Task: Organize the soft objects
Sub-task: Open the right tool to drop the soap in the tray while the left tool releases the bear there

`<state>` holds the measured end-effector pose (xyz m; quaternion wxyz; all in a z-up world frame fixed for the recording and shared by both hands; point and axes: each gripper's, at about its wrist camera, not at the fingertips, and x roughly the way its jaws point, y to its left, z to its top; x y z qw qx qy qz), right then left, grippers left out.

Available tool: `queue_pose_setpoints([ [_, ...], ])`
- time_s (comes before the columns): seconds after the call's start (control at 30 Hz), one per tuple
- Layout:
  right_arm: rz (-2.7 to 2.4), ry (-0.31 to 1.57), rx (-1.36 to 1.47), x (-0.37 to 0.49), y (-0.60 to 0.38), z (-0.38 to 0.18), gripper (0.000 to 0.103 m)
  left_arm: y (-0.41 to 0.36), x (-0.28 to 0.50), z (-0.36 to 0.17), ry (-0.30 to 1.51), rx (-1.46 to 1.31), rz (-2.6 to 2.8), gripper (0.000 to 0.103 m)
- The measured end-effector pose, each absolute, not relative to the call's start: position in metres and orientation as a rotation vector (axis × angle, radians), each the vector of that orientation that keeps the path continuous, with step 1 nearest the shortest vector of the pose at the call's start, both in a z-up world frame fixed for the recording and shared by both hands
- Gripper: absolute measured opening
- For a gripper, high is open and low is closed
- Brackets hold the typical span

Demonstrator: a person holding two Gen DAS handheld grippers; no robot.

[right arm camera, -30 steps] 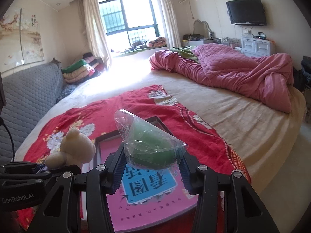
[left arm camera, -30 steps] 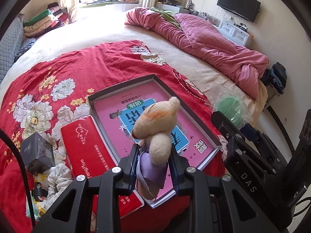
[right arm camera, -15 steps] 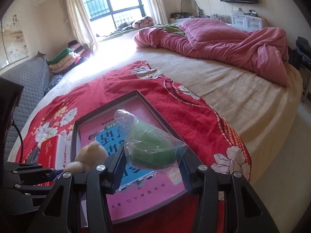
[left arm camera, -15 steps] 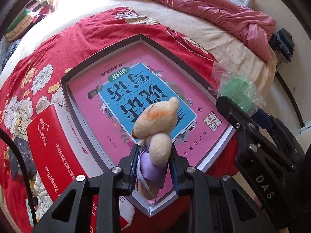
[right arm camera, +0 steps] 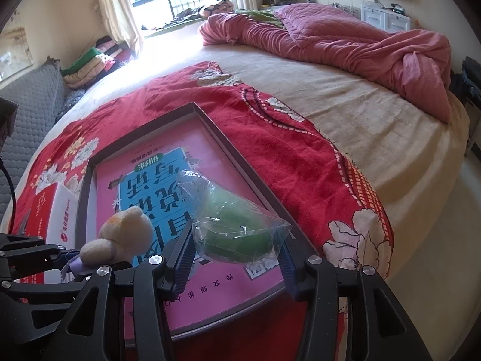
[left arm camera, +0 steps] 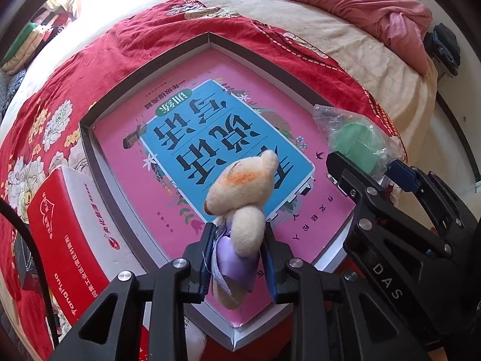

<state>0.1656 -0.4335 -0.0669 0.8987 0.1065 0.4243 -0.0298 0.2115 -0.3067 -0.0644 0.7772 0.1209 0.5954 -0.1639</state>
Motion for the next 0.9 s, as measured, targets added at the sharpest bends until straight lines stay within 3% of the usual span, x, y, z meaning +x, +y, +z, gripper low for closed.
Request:
queue_pose_setpoints([
  [0.57,-0.049,0.922,0.255,0.166,-0.439,-0.078,0.057,-0.307,0.209,-0.074,1.292,0.288,-0.338,0.03],
  [0.8,-0.046,0.899,0.287,0.161,-0.443,-0.073,0.061,-0.304,0.209,-0.074,1.292,0.285,-0.328,0.039],
  [0.9,-0.043,0.869,0.317,0.158,-0.448,-0.067,0.069,-0.305,0.207,-0.074,1.297,0.277,-0.352,0.042],
])
